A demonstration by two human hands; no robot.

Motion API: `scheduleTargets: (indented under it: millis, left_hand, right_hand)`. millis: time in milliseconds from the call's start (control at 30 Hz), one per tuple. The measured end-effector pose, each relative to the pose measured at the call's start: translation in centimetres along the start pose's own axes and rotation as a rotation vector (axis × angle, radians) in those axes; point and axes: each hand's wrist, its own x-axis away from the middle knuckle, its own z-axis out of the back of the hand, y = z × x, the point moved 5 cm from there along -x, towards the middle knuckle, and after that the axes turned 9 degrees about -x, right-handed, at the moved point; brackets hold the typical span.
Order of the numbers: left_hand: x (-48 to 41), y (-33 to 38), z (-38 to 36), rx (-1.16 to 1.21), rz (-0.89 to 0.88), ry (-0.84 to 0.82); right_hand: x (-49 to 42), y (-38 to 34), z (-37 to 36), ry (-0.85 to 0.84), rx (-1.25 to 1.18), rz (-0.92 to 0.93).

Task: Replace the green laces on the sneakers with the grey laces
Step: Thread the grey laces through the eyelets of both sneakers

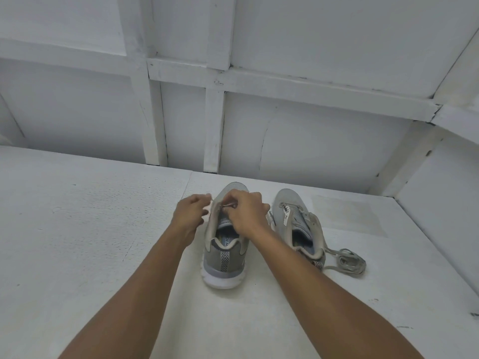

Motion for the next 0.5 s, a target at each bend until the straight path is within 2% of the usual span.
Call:
scheduleTargets:
  millis: [67, 133, 200, 267, 300, 367, 400, 500]
  left_hand:
    - [-0.6, 1.4, 1.6, 0.219, -0.042, 0.086]
    - [-1.7, 3.3, 4.9, 0.554, -0.046, 0.147]
    - [-2.7, 6.2, 9.3, 0.899, -0.101, 0.183]
    - [-3.1, 9.0, 13.3, 1.03, -0.202, 0.234]
    - [-2.9, 10.1, 14.2, 0.977, -0.231, 0.259]
    - [-2.1, 11.0, 13.1, 0.671, -0.264, 0.246]
    - [-1.6, 10.7, 11.1, 0.433, -0.266, 0.186]
    - [0.7, 6.5, 2.7, -0.455, -0.279, -0.188]
  right_hand:
    - [0.8, 0.3, 0.6, 0.036, 0.02, 0.034]
    - [2.2, 1.0, 1.6, 0.106, -0.026, 0.01]
    - [4.1, 1.9, 2.6, 0.214, -0.18, -0.012]
    - [5.8, 2.8, 3.0, 0.299, -0.345, -0.054]
    - [6.4, 3.3, 3.0, 0.314, -0.392, -0.098]
    - [6.7, 3.9, 2.6, 0.295, -0.425, -0.167]
    - [6.5, 4.0, 2.4, 0.283, -0.424, -0.176]
    - [5.8, 3.9, 1.8, 0.241, -0.399, -0.175]
